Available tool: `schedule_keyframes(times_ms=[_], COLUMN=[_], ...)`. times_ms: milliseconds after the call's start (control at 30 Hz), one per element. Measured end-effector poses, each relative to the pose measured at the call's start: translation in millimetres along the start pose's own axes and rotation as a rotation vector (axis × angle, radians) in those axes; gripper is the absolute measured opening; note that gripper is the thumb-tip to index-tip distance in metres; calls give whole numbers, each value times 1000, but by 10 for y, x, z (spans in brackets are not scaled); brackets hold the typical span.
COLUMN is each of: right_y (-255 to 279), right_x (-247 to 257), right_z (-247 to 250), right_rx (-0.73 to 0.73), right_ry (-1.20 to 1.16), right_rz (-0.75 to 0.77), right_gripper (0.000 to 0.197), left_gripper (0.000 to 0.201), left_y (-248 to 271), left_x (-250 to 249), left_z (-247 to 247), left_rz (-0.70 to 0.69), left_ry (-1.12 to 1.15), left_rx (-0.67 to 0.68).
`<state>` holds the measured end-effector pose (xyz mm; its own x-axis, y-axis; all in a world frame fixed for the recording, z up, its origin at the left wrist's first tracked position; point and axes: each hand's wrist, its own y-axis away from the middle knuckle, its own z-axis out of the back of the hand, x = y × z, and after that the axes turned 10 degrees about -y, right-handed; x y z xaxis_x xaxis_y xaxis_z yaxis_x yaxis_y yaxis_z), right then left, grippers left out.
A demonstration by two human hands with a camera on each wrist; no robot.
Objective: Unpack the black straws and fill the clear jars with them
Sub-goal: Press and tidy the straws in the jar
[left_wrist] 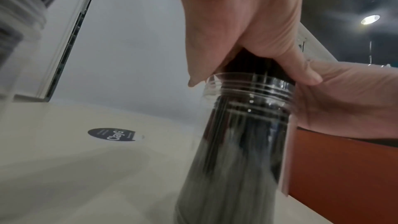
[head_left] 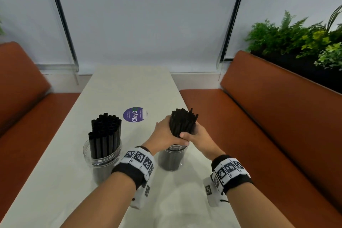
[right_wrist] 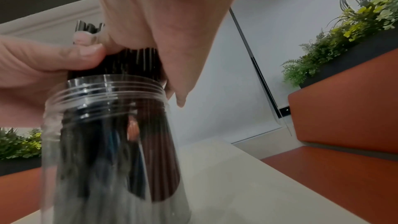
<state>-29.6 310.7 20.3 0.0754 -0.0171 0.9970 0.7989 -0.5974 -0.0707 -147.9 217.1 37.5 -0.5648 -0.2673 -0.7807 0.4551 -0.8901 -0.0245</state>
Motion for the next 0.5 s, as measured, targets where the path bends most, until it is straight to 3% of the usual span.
schedule_keyframes(times_ms=[67,200,300,500], right_y=[16,41,47,-18], right_x=[-30,-18,108,184], right_z=[15,84,111,81], right_rx=[34,91,69,45], right_ry=[20,49,17,-48], right_rz=[-27,-18,-1,-11], right_gripper=[78,106,132,150], left_gripper=[78,111,113,124], left_y=[2,18,41,31], left_x=[41,92,107,119], left_z=[2,60,117,124], left_rz=[-8,-47,-49,-44], left_ry=[9,30,26,13], left_rx=[4,100,148,181])
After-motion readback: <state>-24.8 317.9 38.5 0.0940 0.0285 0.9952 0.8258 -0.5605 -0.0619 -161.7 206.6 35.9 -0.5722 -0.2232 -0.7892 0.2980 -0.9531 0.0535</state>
